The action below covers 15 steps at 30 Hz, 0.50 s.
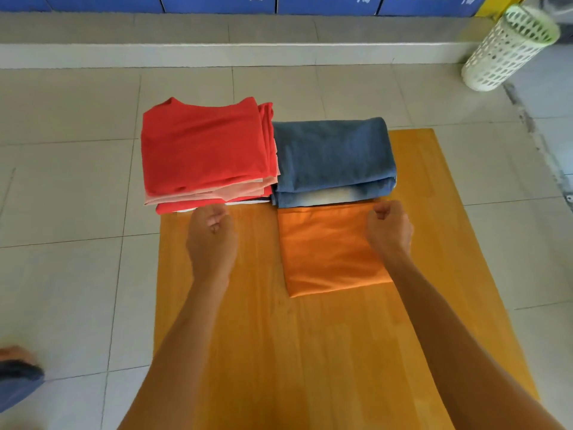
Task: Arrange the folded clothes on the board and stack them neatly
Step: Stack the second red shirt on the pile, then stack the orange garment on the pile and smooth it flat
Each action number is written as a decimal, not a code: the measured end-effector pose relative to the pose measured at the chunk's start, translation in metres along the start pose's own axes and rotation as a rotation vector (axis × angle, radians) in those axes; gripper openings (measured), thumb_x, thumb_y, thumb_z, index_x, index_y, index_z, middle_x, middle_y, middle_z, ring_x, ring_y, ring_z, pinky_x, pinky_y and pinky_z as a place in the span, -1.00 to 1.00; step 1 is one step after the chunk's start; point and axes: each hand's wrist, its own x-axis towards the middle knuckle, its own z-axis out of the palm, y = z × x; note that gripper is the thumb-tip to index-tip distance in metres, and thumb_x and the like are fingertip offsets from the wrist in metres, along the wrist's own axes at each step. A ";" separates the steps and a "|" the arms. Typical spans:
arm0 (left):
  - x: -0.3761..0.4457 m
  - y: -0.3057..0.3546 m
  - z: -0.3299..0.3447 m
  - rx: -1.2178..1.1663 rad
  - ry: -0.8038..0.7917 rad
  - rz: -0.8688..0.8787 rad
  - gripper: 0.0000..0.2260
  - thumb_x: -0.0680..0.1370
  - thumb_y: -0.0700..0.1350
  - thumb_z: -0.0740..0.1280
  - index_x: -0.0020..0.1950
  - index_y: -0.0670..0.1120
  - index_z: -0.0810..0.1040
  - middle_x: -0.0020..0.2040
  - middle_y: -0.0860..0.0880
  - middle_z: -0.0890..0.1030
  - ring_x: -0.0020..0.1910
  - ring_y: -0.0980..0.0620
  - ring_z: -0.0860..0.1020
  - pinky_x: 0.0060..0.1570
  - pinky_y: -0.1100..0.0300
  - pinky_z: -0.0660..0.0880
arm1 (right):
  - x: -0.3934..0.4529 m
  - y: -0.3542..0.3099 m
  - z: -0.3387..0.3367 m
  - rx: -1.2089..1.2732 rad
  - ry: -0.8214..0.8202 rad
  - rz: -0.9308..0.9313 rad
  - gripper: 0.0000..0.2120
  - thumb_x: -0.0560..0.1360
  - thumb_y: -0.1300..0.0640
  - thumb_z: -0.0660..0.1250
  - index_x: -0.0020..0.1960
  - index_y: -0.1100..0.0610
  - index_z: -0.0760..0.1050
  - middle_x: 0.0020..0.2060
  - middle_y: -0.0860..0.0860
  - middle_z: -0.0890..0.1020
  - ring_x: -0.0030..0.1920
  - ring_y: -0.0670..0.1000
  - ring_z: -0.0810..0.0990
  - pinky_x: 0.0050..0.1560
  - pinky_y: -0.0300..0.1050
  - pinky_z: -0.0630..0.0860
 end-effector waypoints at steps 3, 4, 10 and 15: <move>-0.011 -0.017 0.036 0.115 -0.248 -0.080 -0.78 0.59 -0.14 0.27 0.24 -0.04 0.52 0.10 0.08 0.57 0.02 0.16 0.52 -0.13 0.32 0.40 | 0.001 0.015 -0.004 -0.035 0.036 0.004 -0.93 0.54 0.10 0.24 0.01 0.01 0.47 -0.01 0.02 0.59 -0.03 0.07 0.53 -0.10 -0.08 0.39; -0.015 -0.021 0.047 0.175 -0.329 -0.096 -0.74 0.60 -0.14 0.27 0.29 -0.06 0.49 0.16 0.05 0.55 0.07 0.13 0.51 -0.06 0.29 0.40 | 0.002 0.020 -0.005 -0.051 0.051 0.005 -0.89 0.55 0.09 0.23 0.05 0.04 0.49 0.05 0.05 0.58 0.04 0.10 0.53 -0.05 -0.04 0.42; -0.023 -0.033 0.096 0.293 -0.346 -0.106 -0.69 0.58 -0.08 0.32 0.29 -0.11 0.41 0.11 0.01 0.49 -0.06 0.08 0.52 -0.18 0.24 0.44 | 0.006 0.047 -0.014 -0.156 0.027 0.139 -0.51 0.53 -0.12 0.30 0.35 0.12 0.38 0.34 0.14 0.41 0.35 0.21 0.37 0.31 0.20 0.33; -0.026 -0.035 0.106 0.433 -0.374 -0.193 -0.58 0.55 0.21 0.28 0.13 -0.13 0.45 0.01 -0.07 0.57 -0.07 -0.08 0.57 -0.15 0.06 0.51 | 0.009 0.058 -0.013 -0.172 -0.131 0.188 -0.32 0.48 -0.31 0.31 0.36 0.16 0.32 0.29 0.15 0.48 0.25 0.22 0.51 0.17 0.15 0.49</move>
